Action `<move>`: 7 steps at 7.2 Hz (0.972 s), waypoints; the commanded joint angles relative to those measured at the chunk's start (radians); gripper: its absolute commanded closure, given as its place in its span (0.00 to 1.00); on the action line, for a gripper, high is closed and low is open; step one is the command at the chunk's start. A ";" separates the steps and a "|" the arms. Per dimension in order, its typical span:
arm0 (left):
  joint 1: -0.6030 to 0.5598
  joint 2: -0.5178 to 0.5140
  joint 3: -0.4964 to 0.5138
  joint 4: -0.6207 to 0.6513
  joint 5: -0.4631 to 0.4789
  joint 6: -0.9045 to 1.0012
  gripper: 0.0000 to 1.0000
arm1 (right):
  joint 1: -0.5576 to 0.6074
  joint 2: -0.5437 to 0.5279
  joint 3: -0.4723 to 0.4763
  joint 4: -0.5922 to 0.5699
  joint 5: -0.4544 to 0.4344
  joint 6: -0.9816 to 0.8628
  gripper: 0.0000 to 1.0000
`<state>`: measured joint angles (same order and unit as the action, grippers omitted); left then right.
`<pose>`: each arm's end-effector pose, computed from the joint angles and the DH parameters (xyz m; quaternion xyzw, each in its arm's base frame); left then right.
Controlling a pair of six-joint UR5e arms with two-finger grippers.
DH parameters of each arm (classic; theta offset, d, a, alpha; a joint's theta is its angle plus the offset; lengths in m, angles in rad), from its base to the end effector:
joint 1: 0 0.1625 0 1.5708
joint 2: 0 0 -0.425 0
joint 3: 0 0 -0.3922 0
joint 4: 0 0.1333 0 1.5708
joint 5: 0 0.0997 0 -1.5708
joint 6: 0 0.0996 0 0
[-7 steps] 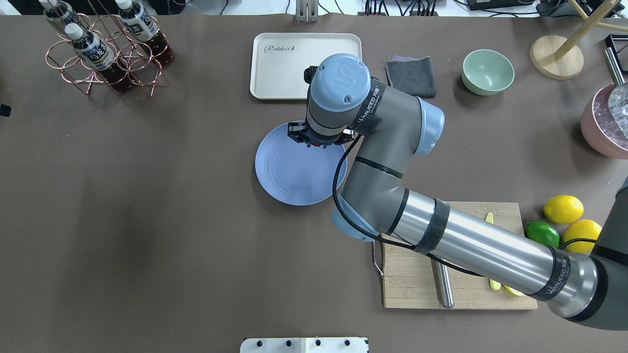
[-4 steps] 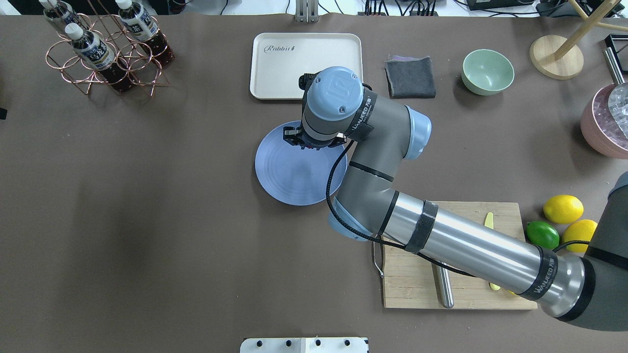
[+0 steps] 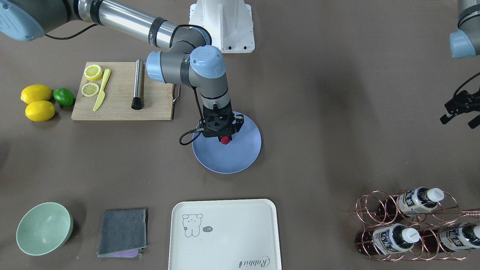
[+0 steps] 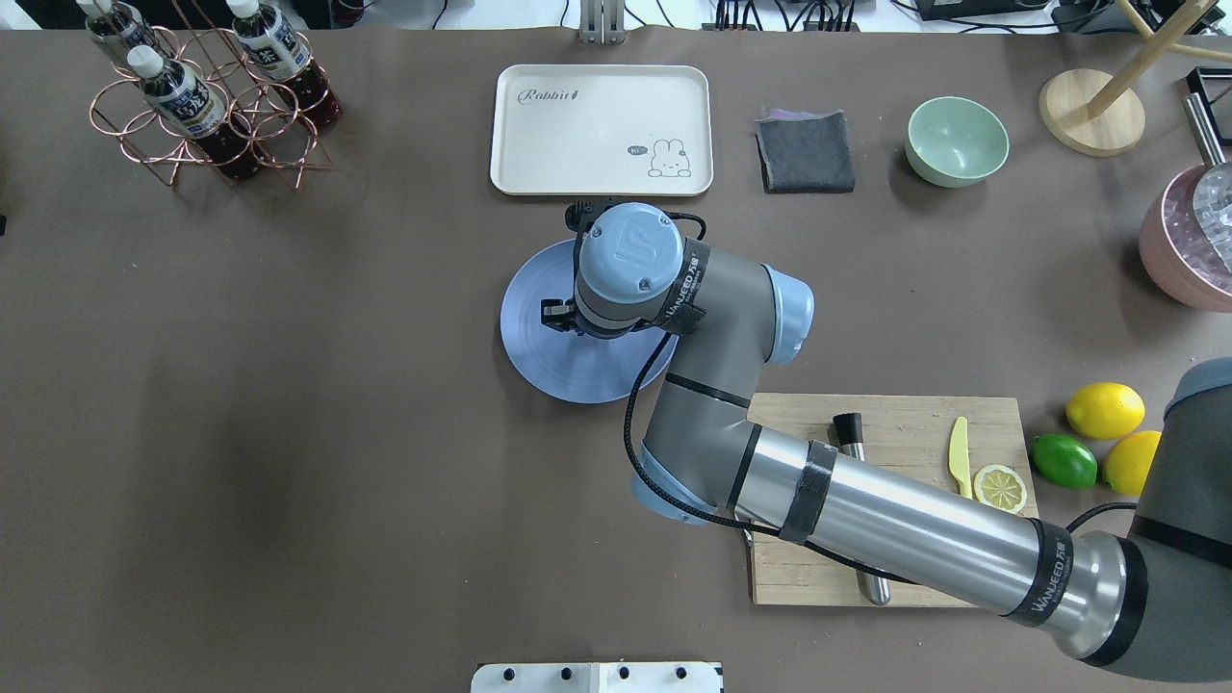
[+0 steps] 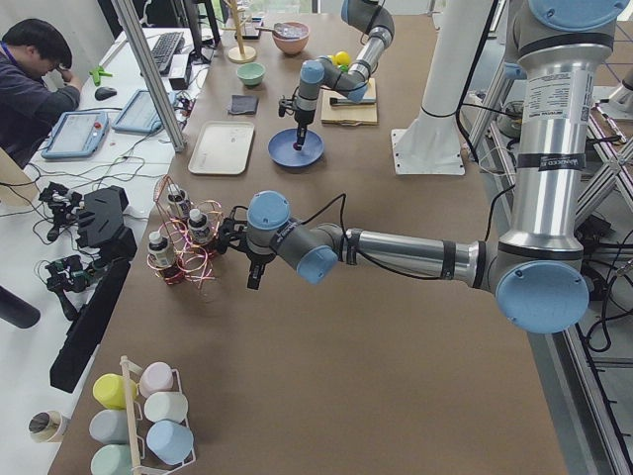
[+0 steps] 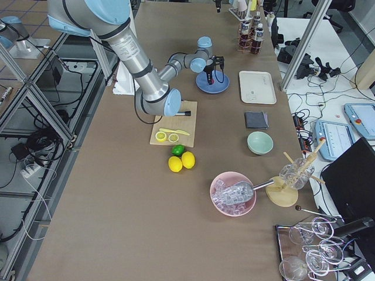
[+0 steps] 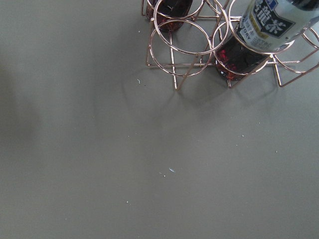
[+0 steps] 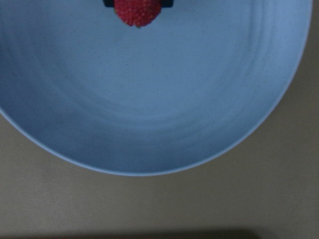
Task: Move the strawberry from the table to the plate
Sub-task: 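Carry the strawberry over the blue plate and release it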
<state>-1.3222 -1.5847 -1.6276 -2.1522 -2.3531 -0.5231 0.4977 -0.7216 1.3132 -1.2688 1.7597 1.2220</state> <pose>0.0666 -0.5188 0.5554 0.1384 0.4461 0.0011 0.8842 -0.6336 -0.4747 0.2081 0.0991 -0.4271 0.0261 0.8984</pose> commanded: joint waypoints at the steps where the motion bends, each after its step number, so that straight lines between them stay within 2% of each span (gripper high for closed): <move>1: 0.000 0.000 0.000 -0.002 0.000 0.000 0.02 | -0.002 -0.002 0.000 0.000 0.001 -0.004 1.00; 2: 0.000 0.000 0.000 -0.002 0.000 0.000 0.02 | -0.005 -0.002 0.000 0.000 0.000 -0.004 0.24; 3: 0.000 0.000 0.002 -0.002 0.000 0.000 0.02 | -0.011 -0.002 0.000 0.000 -0.002 -0.002 0.00; 5: 0.000 -0.004 0.005 0.015 0.001 0.000 0.02 | 0.010 0.001 0.011 0.000 0.003 -0.001 0.00; 7: -0.017 -0.006 0.023 0.018 0.003 0.002 0.02 | 0.085 -0.004 0.012 -0.012 0.029 -0.009 0.00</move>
<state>-1.3269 -1.5897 -1.6124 -2.1380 -2.3514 -0.5221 0.5347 -0.7225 1.3236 -1.2717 1.7708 1.2174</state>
